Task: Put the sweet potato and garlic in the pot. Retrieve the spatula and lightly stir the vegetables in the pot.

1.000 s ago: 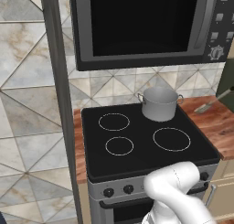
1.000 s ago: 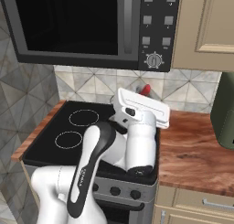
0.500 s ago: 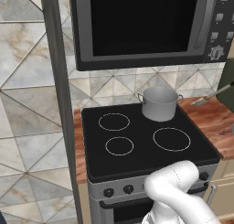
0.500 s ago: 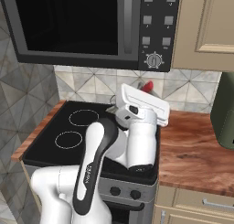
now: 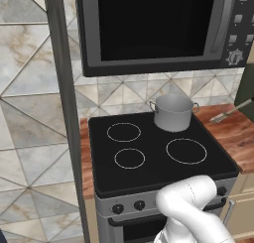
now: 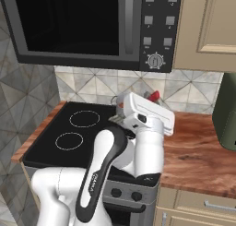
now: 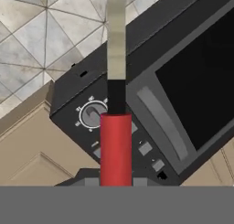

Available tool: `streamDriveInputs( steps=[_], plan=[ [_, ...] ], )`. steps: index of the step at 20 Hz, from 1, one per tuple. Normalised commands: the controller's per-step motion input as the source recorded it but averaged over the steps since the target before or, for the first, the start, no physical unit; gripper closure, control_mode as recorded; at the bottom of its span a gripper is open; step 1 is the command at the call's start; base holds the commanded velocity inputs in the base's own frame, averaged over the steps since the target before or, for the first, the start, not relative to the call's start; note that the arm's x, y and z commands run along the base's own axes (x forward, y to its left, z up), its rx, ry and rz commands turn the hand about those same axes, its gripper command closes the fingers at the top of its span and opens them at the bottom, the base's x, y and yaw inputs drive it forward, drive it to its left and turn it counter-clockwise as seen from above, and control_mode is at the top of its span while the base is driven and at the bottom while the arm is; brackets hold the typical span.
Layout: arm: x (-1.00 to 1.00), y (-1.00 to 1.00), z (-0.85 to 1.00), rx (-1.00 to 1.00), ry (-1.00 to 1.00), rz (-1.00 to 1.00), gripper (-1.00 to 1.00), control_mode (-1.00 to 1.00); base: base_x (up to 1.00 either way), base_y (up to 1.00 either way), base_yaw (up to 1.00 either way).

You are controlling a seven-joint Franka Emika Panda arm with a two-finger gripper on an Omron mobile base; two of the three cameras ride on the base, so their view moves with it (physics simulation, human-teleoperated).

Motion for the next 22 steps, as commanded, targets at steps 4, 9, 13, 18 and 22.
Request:
streamDriveInputs(
  steps=[4, 9, 13, 18, 22],
  plan=[
    [0.3, 0.09, -0.73, 0.0, -0.06, -0.06, 1.0, -1.0, 0.0, 0.0, 0.0],
    [0.49, 0.19, -0.59, 0.0, -0.04, -0.12, 1.0, -1.0, 0.0, 0.0, 0.0],
    [0.62, 0.26, -0.28, 0.0, -0.1, -0.18, 1.0, -1.0, 0.0, 0.0, 0.0],
    [0.65, 0.2, -0.17, 0.01, -0.03, -0.19, 1.0, -1.0, 0.0, 0.0, 0.0],
    [0.56, 0.12, -0.14, 0.04, 0.0, -0.17, 1.0, -1.0, 0.0, 0.0, 0.0]
  ],
)
